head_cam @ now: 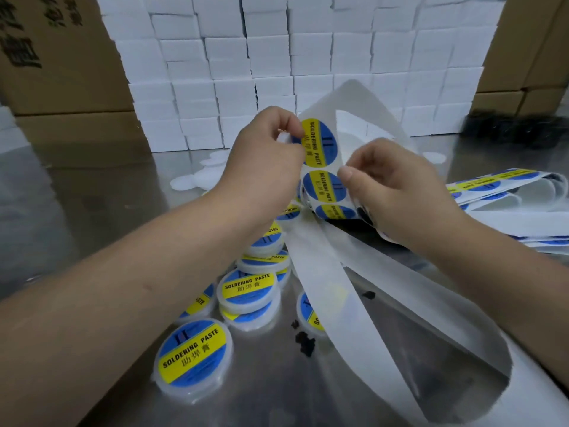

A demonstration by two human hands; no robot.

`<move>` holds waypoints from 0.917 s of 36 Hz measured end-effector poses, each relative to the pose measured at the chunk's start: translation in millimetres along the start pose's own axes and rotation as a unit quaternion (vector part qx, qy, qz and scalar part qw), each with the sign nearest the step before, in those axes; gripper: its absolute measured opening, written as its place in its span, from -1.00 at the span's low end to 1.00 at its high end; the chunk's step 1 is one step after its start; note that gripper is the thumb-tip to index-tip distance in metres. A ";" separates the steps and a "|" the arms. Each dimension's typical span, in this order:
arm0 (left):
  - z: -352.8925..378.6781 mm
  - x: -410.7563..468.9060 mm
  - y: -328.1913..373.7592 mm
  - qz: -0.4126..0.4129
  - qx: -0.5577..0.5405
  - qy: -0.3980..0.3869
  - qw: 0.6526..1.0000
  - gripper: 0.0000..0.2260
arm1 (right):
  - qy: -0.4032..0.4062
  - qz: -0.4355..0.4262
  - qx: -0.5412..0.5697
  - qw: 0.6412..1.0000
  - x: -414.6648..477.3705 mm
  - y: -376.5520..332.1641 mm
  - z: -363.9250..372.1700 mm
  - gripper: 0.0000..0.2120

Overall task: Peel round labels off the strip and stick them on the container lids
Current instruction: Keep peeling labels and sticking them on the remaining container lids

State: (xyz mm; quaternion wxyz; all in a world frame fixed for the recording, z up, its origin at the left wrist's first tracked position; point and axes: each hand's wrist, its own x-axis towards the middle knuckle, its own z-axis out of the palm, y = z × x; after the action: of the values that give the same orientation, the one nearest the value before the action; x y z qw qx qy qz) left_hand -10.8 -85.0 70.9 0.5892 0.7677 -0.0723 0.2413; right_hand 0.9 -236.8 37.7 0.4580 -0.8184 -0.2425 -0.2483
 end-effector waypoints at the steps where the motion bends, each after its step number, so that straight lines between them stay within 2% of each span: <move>1: -0.5 0.6 -0.5 0.000 0.006 0.005 1.000 -0.72 | -0.022 0.008 -0.038 0.999 -0.6 0.6 0.4 -0.87; 5: 0.4 1.7 -0.8 -0.016 0.007 0.012 1.000 -0.70 | -0.104 0.072 -0.153 0.980 2.2 2.8 -2.1 -0.92; 8: 0.0 2.3 0.7 -0.038 -0.005 0.020 0.999 -0.72 | -0.144 0.105 -0.233 0.956 5.5 8.1 -6.1 -0.82; 10: -1.0 3.2 2.7 -0.054 -0.020 0.026 0.998 -0.74 | -0.170 0.115 -0.283 0.937 6.2 10.6 -6.9 -0.71; 13: -2.7 5.1 6.5 -0.087 -0.055 0.028 0.994 -0.76 | -0.229 0.129 -0.331 0.906 5.3 14.3 -7.2 -0.43; 15: -4.2 6.1 8.7 -0.099 -0.068 0.030 0.992 -0.77 | -0.247 0.134 -0.365 0.888 5.9 21.7 -7.8 -0.46; 17: -5.9 6.8 10.1 -0.099 -0.057 0.032 0.993 -0.76 | -0.240 0.149 -0.394 0.874 6.6 29.9 -7.6 -0.59; 19: -7.1 7.6 10.6 -0.113 -0.055 0.044 0.991 -0.80 | -0.223 0.170 -0.409 0.868 6.8 34.6 -7.6 -0.62; 21: -7.6 6.4 11.8 -0.144 -0.076 0.052 0.985 -0.90 | -0.199 0.163 -0.400 0.880 8.0 36.8 -7.9 -0.54; 25: -6.1 1.3 11.5 -0.174 -0.100 0.031 0.979 -0.93 | -0.121 0.115 -0.235 0.958 9.5 23.5 -7.6 -0.39; 27: -4.2 -1.9 11.8 -0.178 -0.113 0.008 0.978 -0.92 | -0.094 0.089 -0.170 0.977 7.7 15.2 -5.3 -0.46; 30: -1.4 -5.3 12.3 -0.175 -0.135 -0.036 0.975 -0.90 | -0.053 0.079 -0.110 0.989 6.0 5.2 -6.1 -0.73; 33: 1.3 -6.2 7.4 -0.144 -0.099 -0.070 0.982 -0.84 | -0.062 0.091 -0.044 0.993 4.9 -1.1 -8.3 -0.79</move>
State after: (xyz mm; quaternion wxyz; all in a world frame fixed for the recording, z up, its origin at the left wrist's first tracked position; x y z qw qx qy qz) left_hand -18.8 -89.4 74.3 0.6840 0.7232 -0.0258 0.0917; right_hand 2.3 -242.6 45.3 0.4267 -0.8701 -0.1836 -0.1649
